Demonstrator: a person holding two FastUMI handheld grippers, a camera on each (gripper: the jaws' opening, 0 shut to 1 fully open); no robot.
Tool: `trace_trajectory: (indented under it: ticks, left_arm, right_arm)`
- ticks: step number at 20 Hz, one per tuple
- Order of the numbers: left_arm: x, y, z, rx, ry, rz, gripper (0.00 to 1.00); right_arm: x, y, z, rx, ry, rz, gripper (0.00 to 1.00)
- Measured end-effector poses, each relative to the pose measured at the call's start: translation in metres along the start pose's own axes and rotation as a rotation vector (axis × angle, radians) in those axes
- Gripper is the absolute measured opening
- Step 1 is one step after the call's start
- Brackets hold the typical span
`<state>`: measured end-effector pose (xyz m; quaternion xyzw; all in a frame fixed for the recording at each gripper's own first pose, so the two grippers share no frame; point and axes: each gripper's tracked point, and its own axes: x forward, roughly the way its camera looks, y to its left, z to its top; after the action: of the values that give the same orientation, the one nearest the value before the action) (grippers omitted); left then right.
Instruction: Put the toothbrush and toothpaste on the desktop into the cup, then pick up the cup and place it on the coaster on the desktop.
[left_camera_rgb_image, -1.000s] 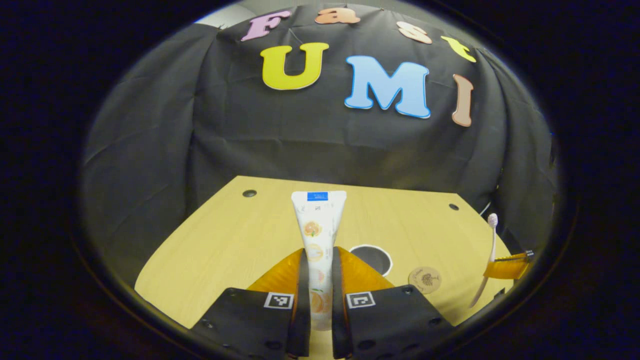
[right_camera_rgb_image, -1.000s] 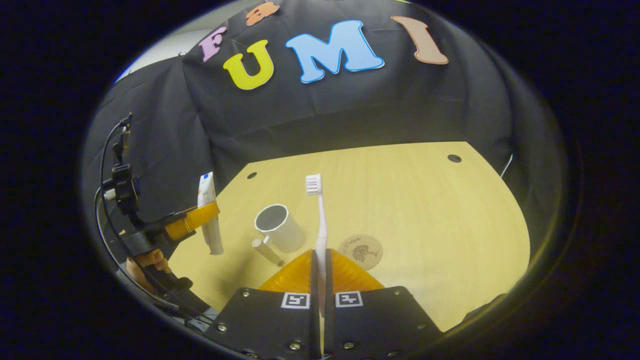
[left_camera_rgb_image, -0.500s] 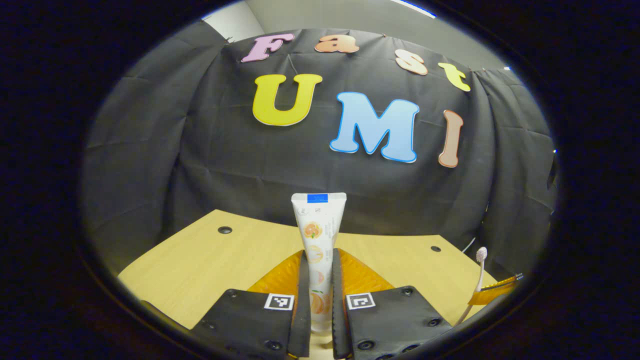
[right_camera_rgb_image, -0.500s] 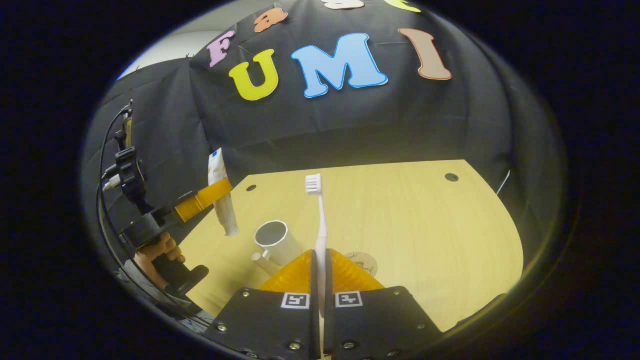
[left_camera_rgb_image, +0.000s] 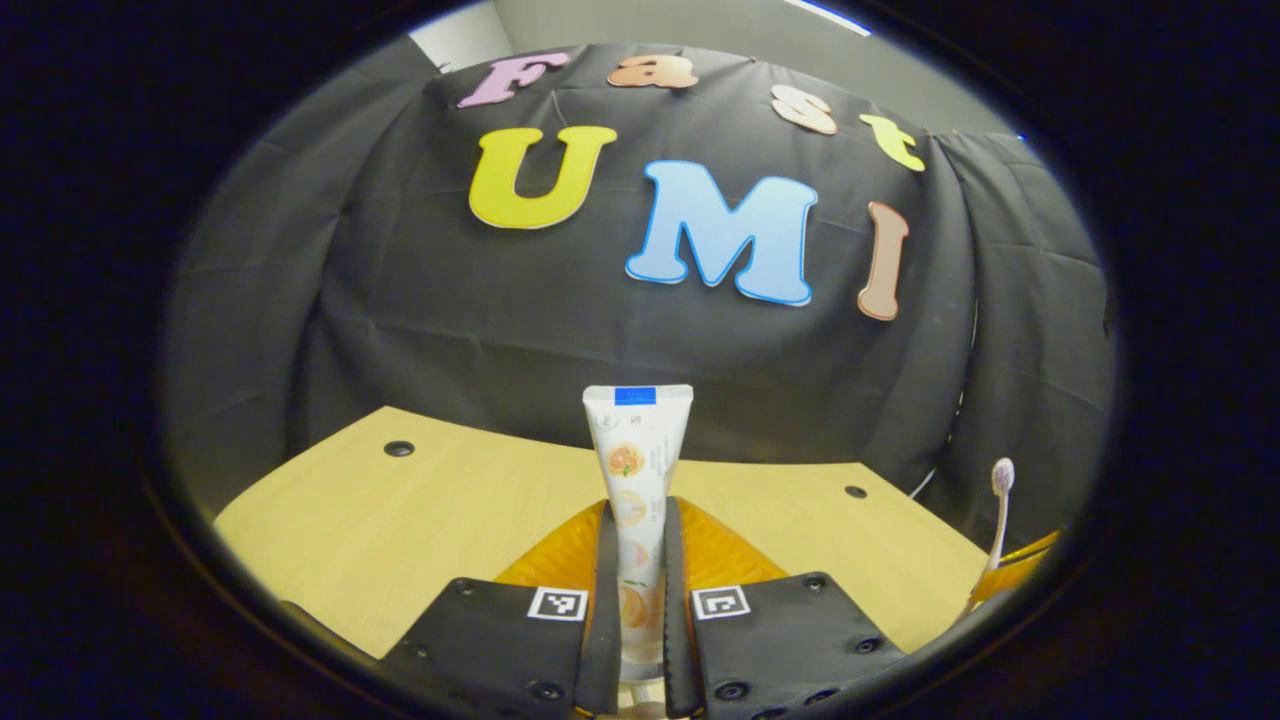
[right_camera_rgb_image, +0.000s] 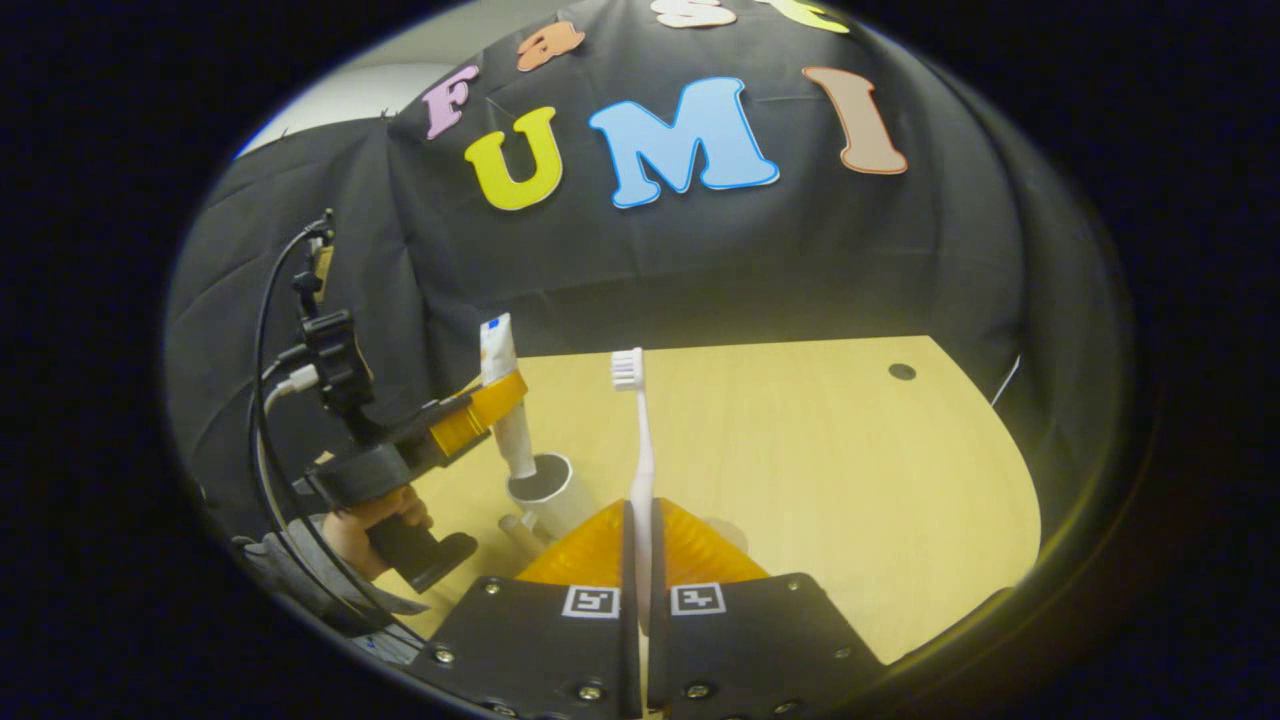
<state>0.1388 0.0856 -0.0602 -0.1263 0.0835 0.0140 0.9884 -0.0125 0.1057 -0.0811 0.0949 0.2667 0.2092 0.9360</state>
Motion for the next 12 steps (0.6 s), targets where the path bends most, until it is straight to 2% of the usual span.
trace_trajectory:
  ticks: [6, 12]
  left_arm:
    - [0.004, 0.004, -0.043, 0.054, 0.107, 0.017, 0.24]
    - [-0.002, -0.001, -0.073, 0.124, 0.202, -0.010, 0.33]
  right_arm:
    - [0.009, 0.010, 0.007, 0.020, -0.001, 0.016, 0.04]
    - [0.021, 0.028, 0.018, 0.005, -0.019, 0.043, 0.04]
